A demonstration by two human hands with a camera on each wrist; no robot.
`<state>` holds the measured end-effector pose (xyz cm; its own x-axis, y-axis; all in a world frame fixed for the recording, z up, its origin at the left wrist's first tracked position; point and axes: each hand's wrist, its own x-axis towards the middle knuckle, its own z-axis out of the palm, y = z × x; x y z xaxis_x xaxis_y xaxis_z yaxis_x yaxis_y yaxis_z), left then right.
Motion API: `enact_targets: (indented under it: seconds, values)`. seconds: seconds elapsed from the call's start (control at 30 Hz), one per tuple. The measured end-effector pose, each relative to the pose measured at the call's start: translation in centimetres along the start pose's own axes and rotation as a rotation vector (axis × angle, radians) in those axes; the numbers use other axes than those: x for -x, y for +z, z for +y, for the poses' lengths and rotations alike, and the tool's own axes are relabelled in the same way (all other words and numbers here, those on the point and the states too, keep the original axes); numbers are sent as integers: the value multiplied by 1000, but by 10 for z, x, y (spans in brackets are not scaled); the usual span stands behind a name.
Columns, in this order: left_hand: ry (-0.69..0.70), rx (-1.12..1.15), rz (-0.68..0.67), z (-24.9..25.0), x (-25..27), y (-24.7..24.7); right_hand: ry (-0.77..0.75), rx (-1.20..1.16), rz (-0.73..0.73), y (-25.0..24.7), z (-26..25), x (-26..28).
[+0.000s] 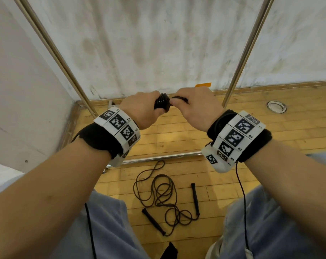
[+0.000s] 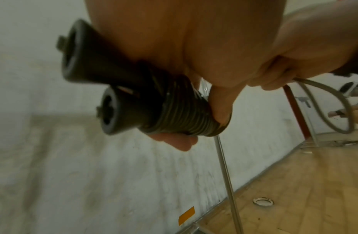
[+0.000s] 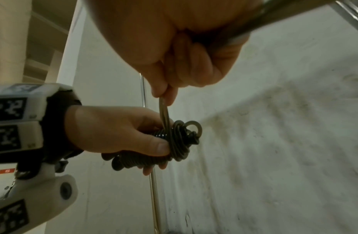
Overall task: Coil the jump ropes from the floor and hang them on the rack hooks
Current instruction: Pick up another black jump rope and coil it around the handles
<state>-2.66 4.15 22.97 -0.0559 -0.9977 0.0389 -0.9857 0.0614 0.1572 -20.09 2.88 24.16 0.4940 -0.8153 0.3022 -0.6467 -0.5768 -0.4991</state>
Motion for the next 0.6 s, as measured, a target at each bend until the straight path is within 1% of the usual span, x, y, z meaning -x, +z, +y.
enact_targets:
  seconds: [0.13, 0.27, 0.37, 0.5, 0.6]
  values:
    - [122, 42, -9, 10, 5, 0, 16, -59, 29, -4, 3, 2]
    - [231, 72, -31, 15, 11, 0, 68, -126, 70, -7, 5, 0]
    - [230, 102, -15, 21, 14, -2, 89, -189, 82, -9, 4, 0]
    - [222, 190, -19, 23, 16, -2, 114, -237, 53, -10, 3, 1]
    - [245, 290, -13, 23, 21, -7, 156, -349, 44, -12, 5, -1]
